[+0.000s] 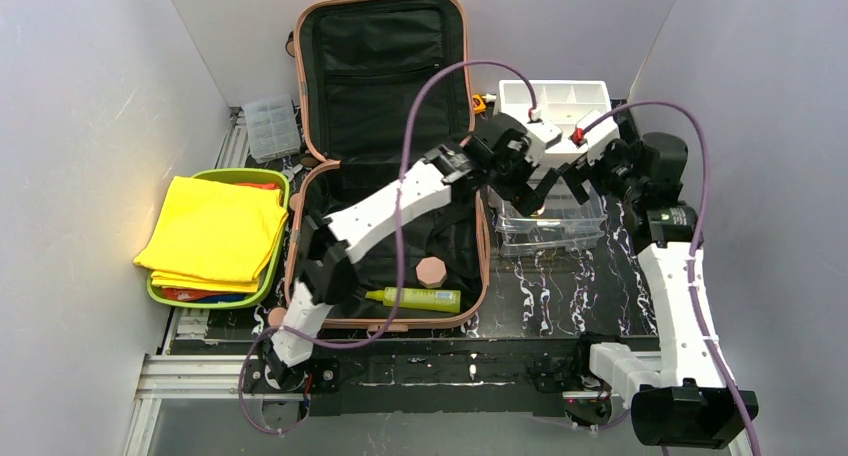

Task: Open, take out, and arrange the luggage
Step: Place the makeup in the drawer, then pick up the makeup from the center of the board.

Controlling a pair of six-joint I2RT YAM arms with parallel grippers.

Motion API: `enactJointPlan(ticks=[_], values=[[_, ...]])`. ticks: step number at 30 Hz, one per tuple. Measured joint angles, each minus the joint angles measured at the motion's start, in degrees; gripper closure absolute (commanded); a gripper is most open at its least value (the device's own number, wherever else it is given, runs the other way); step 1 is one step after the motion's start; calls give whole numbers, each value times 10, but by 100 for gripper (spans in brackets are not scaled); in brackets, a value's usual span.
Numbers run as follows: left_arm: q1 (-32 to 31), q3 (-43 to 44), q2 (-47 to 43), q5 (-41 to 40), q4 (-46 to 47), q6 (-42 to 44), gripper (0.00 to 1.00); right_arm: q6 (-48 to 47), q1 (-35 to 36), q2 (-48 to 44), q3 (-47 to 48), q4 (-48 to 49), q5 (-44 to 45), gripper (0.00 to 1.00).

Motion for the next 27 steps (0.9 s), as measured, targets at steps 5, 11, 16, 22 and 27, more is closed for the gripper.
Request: enactJointPlan(ticks=[5, 11, 16, 22, 27], values=[[25, -107, -186, 24, -11, 14, 2, -46, 2, 27, 100, -107, -187, 2], [192, -330, -438, 64, 1, 26, 2, -78, 105, 63, 108, -186, -279, 2], [369, -540, -552, 107, -18, 65, 2, -112, 273, 141, 108, -204, -240, 2], [472, -672, -655, 154, -87, 140, 2, -169, 430, 258, 118, -207, -159, 2], [518, -730, -733, 169, -78, 155, 2, -172, 476, 345, 142, -188, -124, 2]])
